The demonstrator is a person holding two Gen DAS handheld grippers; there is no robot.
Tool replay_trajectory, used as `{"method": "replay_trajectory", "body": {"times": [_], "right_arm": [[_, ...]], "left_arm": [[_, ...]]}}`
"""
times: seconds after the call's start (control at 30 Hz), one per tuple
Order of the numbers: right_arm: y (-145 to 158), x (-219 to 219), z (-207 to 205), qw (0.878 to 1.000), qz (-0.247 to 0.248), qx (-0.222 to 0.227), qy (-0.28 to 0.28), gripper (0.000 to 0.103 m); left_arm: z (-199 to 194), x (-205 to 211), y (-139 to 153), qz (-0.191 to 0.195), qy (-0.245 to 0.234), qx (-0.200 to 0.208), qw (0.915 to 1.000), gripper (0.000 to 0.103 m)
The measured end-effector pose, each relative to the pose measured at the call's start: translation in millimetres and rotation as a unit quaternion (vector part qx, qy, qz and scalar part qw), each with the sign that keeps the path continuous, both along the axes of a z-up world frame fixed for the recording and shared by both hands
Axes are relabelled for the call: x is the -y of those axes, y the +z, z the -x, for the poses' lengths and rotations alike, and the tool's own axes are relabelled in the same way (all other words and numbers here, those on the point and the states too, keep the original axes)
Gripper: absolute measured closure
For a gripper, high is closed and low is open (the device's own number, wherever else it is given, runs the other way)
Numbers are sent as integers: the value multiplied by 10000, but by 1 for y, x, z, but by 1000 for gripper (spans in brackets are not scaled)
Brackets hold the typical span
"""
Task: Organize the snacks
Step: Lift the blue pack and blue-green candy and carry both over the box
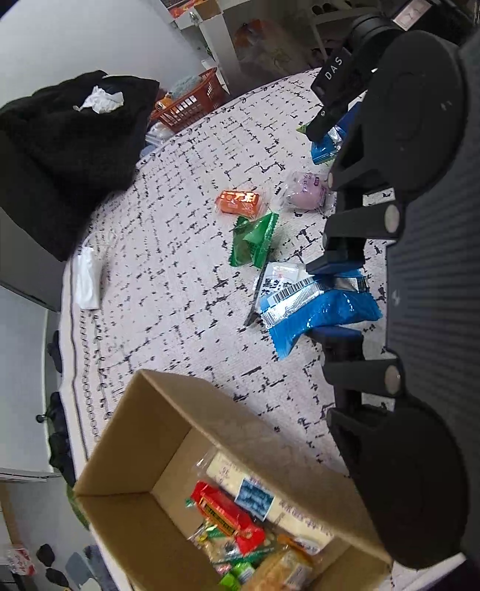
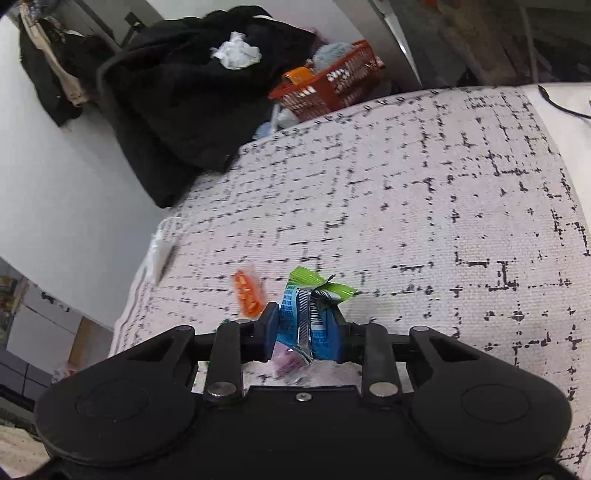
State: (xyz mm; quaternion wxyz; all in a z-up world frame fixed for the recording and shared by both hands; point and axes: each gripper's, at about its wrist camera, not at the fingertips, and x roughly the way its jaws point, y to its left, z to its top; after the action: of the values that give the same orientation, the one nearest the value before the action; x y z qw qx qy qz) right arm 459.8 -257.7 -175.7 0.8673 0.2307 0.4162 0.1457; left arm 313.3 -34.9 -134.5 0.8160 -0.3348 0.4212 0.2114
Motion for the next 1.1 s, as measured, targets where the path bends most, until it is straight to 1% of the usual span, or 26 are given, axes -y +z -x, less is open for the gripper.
{"method": "replay_trajectory", "body": {"times": [0.23,0.5,0.67,0.77,0.87,1.1], "right_arm": [[22,-13,21,9989,-68,229,401,76],[49,-37,45,9943,-108,578,886,76],[62,-52,57,9913,-131,701,1103,76],[69,-67,64,9880,-137,815,1304,76],[74,-80,68,9864,-123,837,1412,76],[84,-111,85,9811,-38,952,1686,76]], "left_arm": [[19,-4,23,-180,75,201,9996,75],[42,-23,49,-262,168,526,9981,75],[55,-39,61,-295,247,625,9973,75],[63,-52,67,-241,264,702,9969,75],[71,-63,75,-299,323,765,9961,75],[88,-96,86,-287,493,861,9946,75]]}}
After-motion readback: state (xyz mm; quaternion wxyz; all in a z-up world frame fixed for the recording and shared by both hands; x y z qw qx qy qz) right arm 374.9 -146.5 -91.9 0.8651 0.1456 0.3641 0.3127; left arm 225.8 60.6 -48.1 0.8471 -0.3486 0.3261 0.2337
